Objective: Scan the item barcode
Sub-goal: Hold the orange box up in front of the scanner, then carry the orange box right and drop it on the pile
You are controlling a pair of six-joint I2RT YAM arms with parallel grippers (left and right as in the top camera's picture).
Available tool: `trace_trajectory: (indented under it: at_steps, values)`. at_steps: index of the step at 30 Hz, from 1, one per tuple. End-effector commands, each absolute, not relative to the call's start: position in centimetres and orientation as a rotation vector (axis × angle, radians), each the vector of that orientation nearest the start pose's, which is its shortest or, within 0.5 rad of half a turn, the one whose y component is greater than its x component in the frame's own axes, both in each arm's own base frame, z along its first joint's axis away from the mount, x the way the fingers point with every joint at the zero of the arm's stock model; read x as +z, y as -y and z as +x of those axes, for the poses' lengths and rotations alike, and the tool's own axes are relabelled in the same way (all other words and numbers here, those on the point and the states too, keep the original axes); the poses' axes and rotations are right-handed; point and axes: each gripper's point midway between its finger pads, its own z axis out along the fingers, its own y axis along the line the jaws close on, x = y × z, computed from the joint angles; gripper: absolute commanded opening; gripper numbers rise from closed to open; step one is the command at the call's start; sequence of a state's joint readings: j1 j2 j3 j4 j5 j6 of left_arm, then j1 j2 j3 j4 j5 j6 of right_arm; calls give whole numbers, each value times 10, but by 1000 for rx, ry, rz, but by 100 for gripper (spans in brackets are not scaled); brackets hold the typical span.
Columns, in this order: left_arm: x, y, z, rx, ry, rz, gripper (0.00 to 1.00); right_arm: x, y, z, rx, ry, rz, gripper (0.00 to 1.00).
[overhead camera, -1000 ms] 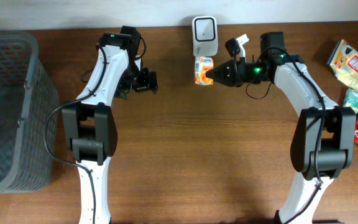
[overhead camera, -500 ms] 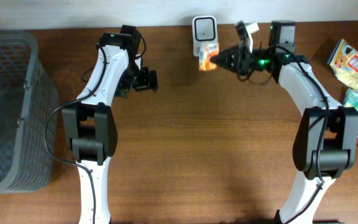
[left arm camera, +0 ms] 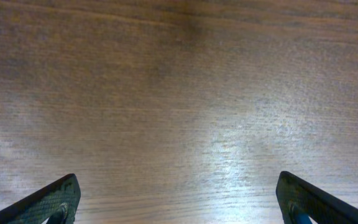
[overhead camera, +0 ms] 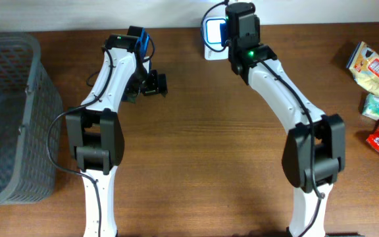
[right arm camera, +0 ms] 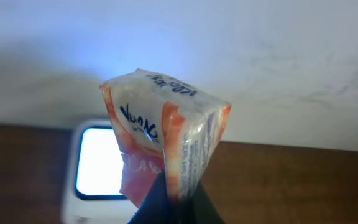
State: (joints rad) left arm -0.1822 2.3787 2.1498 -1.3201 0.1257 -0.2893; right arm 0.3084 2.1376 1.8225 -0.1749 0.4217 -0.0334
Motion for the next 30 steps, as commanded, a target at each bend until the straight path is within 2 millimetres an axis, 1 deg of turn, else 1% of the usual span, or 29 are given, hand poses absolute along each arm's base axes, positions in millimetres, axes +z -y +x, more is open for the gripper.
trace_trajectory:
  at_steps: [1,2,3,4,5,6,8,10,11,12,13,14,15,16,17,18,19,20,21,22,23,24,25,26,27,28,29,30]
  values:
    - [61,106,457,-204,-3123,-176,99,164,-120,617,-379,-2080,-190,4]
    - [61,107,457,-205,-3123,-176,99,162,-124,617,-365,-2081,-201,4]
    - [61,106,458,-204,-3122,-177,99,159,-137,616,-310,-2085,-239,4]
    - [61,106,458,-205,-3122,-176,99,159,-146,615,-286,-2084,-260,4]
    - [61,106,458,-203,-3122,-176,99,158,-151,614,-284,-2082,-278,4]
    - [61,106,458,-201,-3122,-177,99,152,-159,613,-286,-2085,-320,4]
    - [61,106,457,-200,-3125,-177,99,151,-165,613,-301,-2073,-351,4]
    - [61,106,457,-200,-3125,-177,99,156,-156,614,-365,-2058,-311,4]
    - [61,106,457,-200,-3125,-177,99,167,-137,614,-474,-2040,-223,4]
    - [61,106,457,-200,-3125,-177,99,184,-113,611,-602,-2005,-69,4]
    - [61,106,457,-200,-3125,-177,99,198,-95,608,-675,-1974,34,4]
    - [61,106,457,-200,-3124,-177,99,227,-57,601,-767,-1958,172,6]
    - [61,106,458,-201,-3120,-177,99,232,-42,598,-767,-1978,226,7]
    - [61,106,460,-204,-3114,-176,99,237,-5,588,-763,-2024,362,6]
    - [61,106,460,-204,-3114,-176,99,223,42,576,-701,-2130,497,4]
    - [61,106,458,-203,-3118,-176,99,206,79,561,-648,-2223,610,4]
    - [61,106,458,-203,-3118,-176,99,195,119,541,-672,-2267,736,4]
    - [61,106,458,-203,-3119,-176,99,184,171,510,-733,-2297,905,4]
    - [61,106,458,-202,-3121,-177,99,176,205,489,-728,-2326,1014,4]
    - [61,106,458,-202,-3121,-177,99,165,229,476,-646,-2364,1096,4]
    - [61,107,460,-205,-3111,-176,99,152,249,465,-553,-2425,1124,4]
    - [62,108,463,-214,-3100,-176,99,141,262,455,-470,-2448,1175,4]
    - [62,108,463,-214,-3100,-179,99,136,271,447,-440,-2452,1214,4]
    - [62,108,462,-213,-3102,-180,99,135,282,438,-446,-2448,1251,6]
    - [62,108,462,-213,-3104,-180,99,133,287,435,-395,-2443,1275,20]
    - [62,108,462,-212,-3103,-180,99,132,289,434,-370,-2444,1285,30]
    - [62,108,462,-213,-3102,-180,99,131,287,433,-355,-2454,1285,35]
    - [62,108,462,-212,-3103,-180,99,130,284,432,-353,-2480,1264,46]
